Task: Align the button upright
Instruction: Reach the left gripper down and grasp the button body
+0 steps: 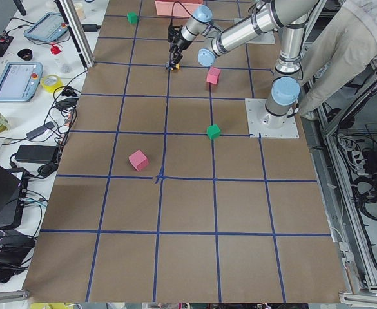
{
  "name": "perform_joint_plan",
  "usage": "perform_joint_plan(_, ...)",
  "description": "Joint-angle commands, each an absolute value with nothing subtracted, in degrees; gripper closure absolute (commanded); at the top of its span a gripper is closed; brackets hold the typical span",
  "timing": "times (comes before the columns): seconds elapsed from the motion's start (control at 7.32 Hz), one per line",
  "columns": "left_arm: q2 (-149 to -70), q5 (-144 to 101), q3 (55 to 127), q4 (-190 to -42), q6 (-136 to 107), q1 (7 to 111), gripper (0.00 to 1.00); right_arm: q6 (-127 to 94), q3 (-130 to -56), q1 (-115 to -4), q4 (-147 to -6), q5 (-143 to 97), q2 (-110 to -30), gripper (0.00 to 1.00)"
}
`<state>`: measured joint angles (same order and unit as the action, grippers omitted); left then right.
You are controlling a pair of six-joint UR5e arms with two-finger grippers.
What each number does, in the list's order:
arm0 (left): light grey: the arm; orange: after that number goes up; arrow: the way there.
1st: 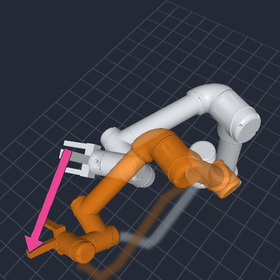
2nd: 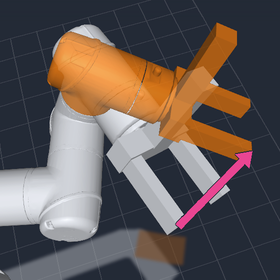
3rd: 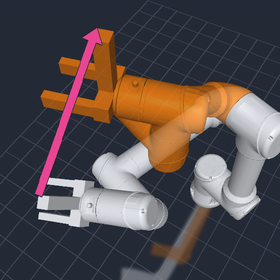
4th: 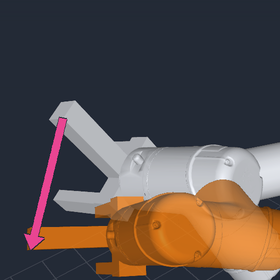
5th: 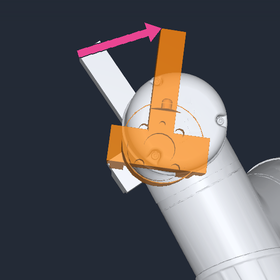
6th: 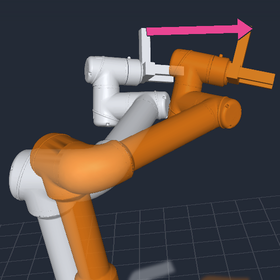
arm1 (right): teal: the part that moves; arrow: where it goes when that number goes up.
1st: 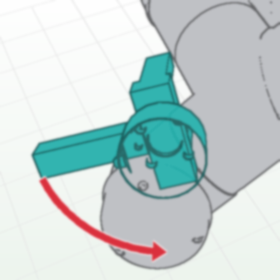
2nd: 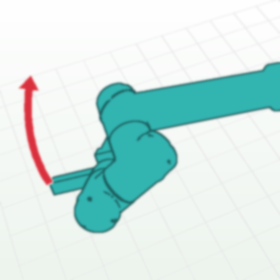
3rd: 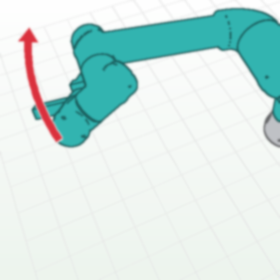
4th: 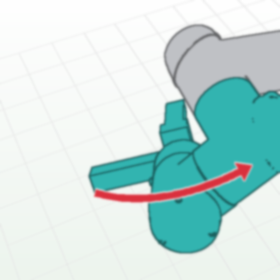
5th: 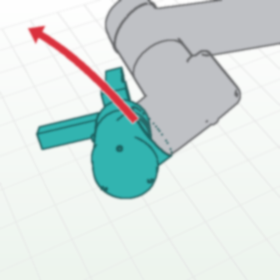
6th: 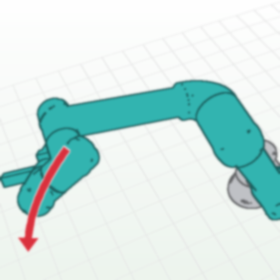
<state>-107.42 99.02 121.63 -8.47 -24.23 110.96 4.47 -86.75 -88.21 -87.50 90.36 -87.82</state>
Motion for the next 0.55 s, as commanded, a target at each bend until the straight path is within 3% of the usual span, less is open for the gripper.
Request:
perform_joint_plan(0.0,-113.44,102.81,121.90,1.88,-29.94,114.68,0.02,4.49,-86.84,-87.98,-86.84,90.18,-88.06,0.00)
perform_joint_plan(0.41,-120.22,111.80,121.29,2.98,-36.30,121.46,0.06,3.08,-87.10,-90.25,-86.92,90.00,-89.30,0.00)
